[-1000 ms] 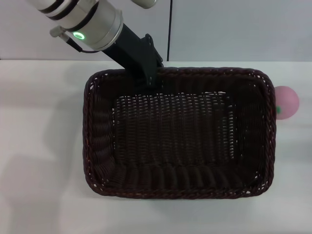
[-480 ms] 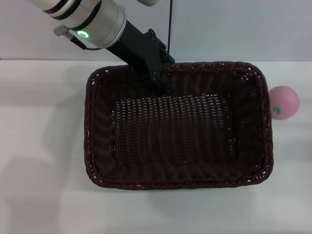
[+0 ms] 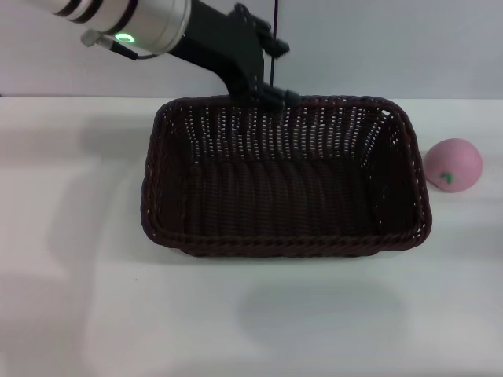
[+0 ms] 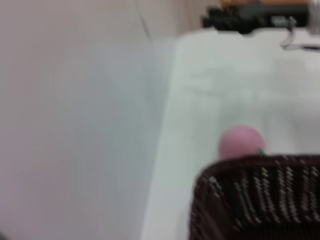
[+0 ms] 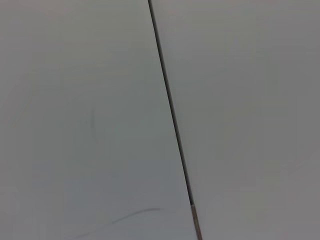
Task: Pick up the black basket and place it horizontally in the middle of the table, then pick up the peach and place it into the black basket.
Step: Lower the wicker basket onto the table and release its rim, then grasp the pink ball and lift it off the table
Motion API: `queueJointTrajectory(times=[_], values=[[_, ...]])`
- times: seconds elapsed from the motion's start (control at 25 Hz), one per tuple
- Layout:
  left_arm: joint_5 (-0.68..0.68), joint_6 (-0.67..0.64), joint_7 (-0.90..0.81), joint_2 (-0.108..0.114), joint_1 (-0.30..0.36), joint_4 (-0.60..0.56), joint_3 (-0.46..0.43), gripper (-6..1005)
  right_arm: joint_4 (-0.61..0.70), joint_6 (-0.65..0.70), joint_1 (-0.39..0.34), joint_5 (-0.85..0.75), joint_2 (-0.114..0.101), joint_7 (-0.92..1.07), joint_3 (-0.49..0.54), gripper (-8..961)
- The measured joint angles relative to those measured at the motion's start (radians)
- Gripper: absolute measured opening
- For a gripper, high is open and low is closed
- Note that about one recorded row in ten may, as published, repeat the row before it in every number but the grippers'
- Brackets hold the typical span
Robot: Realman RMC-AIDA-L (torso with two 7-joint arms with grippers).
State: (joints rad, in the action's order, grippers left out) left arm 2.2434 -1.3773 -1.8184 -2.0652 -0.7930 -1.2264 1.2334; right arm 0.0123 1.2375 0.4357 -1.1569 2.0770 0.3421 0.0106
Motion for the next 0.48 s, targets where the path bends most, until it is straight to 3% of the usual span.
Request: queueJointTrajectory(times=[0.24, 0.28, 0.36, 0.4, 0.48], values=[[-0.144, 0.115, 0.034, -0.001, 0.098, -0.024, 0.0, 684, 0.0, 0.011, -0.001, -0.012, 0.0, 0.005, -0.013, 465], [-0.255, 0.179, 0.063, -0.001, 0.158, -0.025, -0.005, 684, 0.008, 0.024, -0.006, -0.024, -0.002, 0.034, -0.044, 465], [-0.33, 0.215, 0.087, 0.0, 0.195, -0.021, -0.007, 684, 0.021, 0.032, -0.01, -0.037, -0.003, 0.067, -0.07, 465], [-0.473, 0.292, 0.137, -0.002, 0.257, 0.003, -0.006, 684, 0.075, 0.045, -0.02, -0.085, -0.006, 0.184, -0.131, 465], [-0.548, 0.334, 0.166, -0.002, 0.287, 0.019, 0.003, 684, 0.112, 0.049, -0.026, -0.111, -0.006, 0.25, -0.161, 465]])
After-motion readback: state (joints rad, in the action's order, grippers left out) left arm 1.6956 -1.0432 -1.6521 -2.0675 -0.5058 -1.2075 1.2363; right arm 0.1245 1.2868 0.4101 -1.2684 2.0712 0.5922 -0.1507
